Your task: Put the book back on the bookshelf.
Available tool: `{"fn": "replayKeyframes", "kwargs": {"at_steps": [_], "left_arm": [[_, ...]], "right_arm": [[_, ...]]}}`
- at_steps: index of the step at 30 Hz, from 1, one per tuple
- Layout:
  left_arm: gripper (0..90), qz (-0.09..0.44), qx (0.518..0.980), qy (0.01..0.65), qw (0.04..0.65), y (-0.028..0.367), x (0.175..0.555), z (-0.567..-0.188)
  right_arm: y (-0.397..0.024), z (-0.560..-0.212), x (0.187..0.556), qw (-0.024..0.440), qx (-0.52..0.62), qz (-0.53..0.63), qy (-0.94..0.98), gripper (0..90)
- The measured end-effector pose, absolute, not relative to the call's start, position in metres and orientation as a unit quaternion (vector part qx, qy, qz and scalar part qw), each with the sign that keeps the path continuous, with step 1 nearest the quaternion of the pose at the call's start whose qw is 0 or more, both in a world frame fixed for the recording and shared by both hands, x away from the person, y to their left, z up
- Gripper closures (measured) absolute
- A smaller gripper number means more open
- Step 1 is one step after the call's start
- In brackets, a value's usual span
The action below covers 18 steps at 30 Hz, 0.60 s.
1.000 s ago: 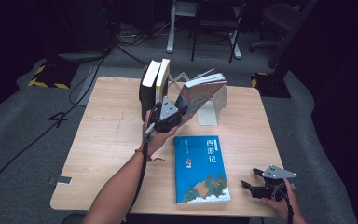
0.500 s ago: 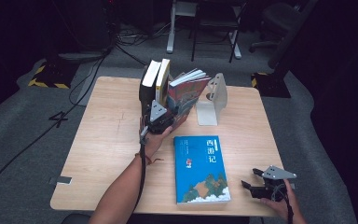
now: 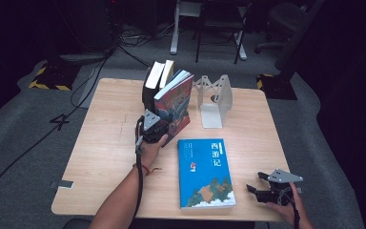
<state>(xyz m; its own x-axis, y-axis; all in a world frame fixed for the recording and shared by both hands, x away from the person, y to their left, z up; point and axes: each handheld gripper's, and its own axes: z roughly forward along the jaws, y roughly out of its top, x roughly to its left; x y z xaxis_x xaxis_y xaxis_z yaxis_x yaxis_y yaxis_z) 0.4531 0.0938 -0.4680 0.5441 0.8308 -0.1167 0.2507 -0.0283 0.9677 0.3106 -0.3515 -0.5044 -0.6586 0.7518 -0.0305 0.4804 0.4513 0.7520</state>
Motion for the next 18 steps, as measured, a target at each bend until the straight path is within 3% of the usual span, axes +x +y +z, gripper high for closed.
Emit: {"fn": "replayKeyframes", "kwargs": {"at_steps": [6,18], "left_arm": [[73.9,0.271,0.68,0.402,0.55,0.071,0.468,-0.463],[73.5,0.296,0.653,0.456,0.527,0.036,0.503,-0.459]], "right_arm": [[-0.351,-0.504,0.311,0.182,0.371,0.37,0.832,25.8],[-0.351,-0.504,0.31,0.182,0.363,0.372,0.835,26.3]]}}
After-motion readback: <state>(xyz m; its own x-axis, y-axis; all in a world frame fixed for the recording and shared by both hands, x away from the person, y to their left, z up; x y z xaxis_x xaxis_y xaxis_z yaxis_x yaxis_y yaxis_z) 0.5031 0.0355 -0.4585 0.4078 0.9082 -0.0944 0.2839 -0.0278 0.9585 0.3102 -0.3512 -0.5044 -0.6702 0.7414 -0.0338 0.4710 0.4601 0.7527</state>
